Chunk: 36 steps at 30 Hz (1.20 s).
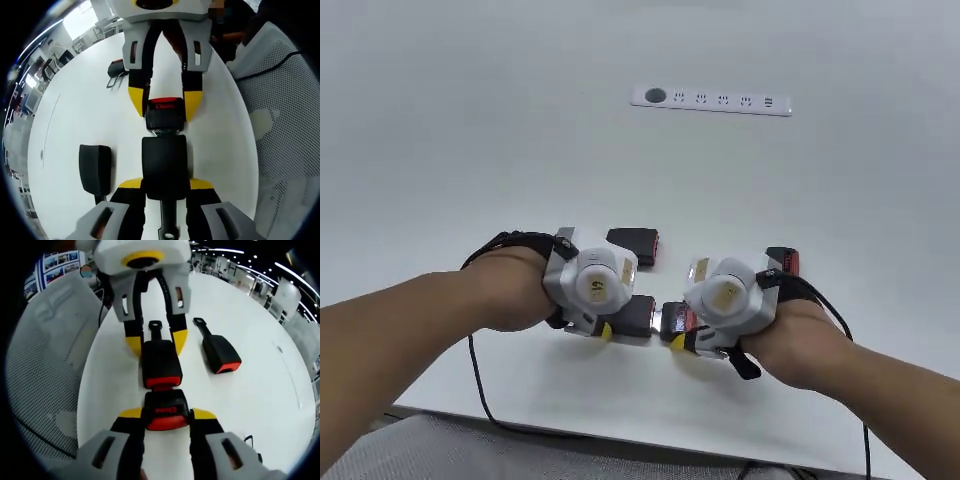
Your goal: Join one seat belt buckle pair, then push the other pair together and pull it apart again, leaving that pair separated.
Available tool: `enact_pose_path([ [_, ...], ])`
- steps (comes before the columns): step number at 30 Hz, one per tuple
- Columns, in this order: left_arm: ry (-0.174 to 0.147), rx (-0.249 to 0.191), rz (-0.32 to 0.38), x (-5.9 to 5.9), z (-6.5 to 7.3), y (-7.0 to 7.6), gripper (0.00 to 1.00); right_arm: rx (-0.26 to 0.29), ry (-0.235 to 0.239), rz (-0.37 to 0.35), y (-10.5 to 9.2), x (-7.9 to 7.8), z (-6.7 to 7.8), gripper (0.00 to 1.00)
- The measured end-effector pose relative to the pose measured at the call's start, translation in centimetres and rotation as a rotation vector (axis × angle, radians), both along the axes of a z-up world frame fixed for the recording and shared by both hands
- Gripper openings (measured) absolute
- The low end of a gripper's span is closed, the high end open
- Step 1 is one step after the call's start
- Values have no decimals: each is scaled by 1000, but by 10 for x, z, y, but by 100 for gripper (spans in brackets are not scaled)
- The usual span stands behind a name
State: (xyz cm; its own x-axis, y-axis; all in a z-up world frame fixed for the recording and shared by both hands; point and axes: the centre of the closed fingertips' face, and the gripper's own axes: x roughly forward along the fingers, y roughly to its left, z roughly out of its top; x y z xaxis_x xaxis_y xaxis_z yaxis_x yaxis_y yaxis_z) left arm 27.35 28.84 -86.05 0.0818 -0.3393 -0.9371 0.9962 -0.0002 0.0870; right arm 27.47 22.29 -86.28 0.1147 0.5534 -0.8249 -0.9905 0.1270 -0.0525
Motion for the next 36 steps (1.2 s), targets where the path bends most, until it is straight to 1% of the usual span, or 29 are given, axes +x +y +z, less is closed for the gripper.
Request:
enact_pose_path([
  [2, 2, 6, -4, 0, 0, 0, 31, 3, -12, 0, 0, -1, 0, 33],
  [5, -1, 7, -2, 0, 0, 0, 30, 17, -3, -11, 0, 0, -1, 33],
  [15, -2, -2, -1, 0, 0, 0, 30, 10, 1, -8, 1, 0, 0, 33],
  [21, -1, -19, 5, 1, 0, 0, 30, 4, -1, -4, 1, -1, 0, 33],
  [27, 2, -19, 2, 0, 0, -1, 30, 3, -1, -3, 3, 0, 0, 33],
  [28, 11, -18, 12, 0, -1, 1, 30, -23, 5, -17, -2, -1, -1, 33],
  [29, 6, -26, 7, 1, -2, 0, 30, -8, 0, -2, 2, 0, 0, 33],
  [31, 5, -30, 9, 2, -3, 0, 30, -3, 2, 2, 2, 0, 0, 33],
  [36, 4, -19, 4, 2, -2, -1, 31, -3, 5, 7, 2, 0, 0, 33],
])
